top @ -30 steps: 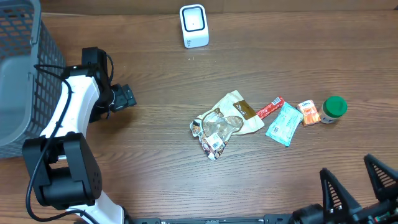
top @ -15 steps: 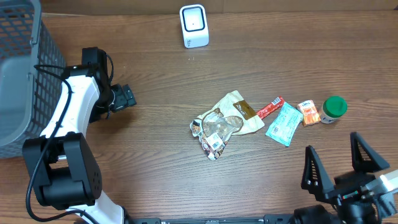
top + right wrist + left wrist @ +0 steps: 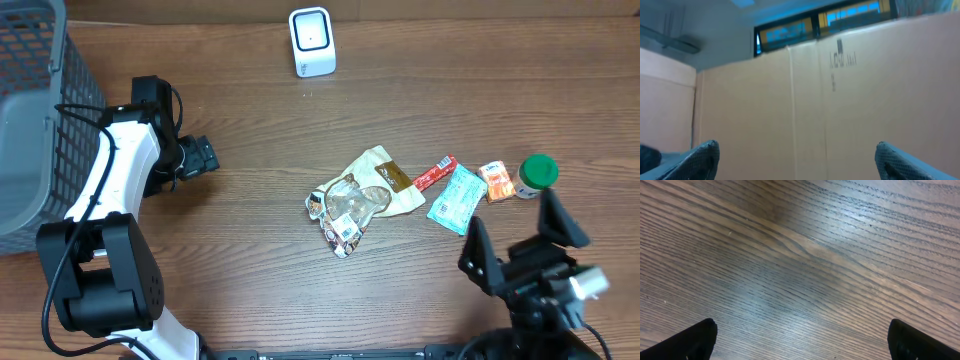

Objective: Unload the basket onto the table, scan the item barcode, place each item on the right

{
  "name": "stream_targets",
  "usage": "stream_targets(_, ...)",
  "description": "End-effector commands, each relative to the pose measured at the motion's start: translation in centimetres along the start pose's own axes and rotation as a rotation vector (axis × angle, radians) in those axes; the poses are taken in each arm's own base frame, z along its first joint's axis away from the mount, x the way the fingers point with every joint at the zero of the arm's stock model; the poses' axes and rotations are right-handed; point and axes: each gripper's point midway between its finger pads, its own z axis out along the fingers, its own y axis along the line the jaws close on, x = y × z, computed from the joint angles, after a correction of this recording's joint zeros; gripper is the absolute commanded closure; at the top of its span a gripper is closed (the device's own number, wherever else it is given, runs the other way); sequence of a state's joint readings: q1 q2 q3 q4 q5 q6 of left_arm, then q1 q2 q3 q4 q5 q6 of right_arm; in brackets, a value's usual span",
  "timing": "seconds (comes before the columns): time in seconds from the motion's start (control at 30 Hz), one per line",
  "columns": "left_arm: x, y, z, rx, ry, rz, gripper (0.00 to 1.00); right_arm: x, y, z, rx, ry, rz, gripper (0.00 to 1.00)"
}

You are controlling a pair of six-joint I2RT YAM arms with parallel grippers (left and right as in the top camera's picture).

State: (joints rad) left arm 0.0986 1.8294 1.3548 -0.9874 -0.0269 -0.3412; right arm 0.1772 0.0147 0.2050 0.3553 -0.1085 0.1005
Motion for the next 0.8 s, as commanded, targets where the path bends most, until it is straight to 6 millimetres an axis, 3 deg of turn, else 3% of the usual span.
stream_targets(0.0,-0.4,-0.3,-0.1,0.007,-0.005,-0.004,0.00,2.9,-0.4,-0.5,0.007,0.049,0.000,0.00)
stream_targets(0.17,-0.4,-0.3,-0.1,0.007,-0.005,-0.004,0.00,7.1,-1.1,-1.3,0.021,0.133,0.012,0.00)
stream_targets(0.5,-0.4,-0.3,-0.1,0.007,-0.005,-0.004,0.00,11.7,-1.4,-2.4,0.033,0.288,0.042,0.00)
stream_targets(0.77,-0.4,-0.3,-0.1,0.007,-0.005,-0.004,0.00,17.7,-2.0,-5.1,0.075,0.553,0.081,0.00)
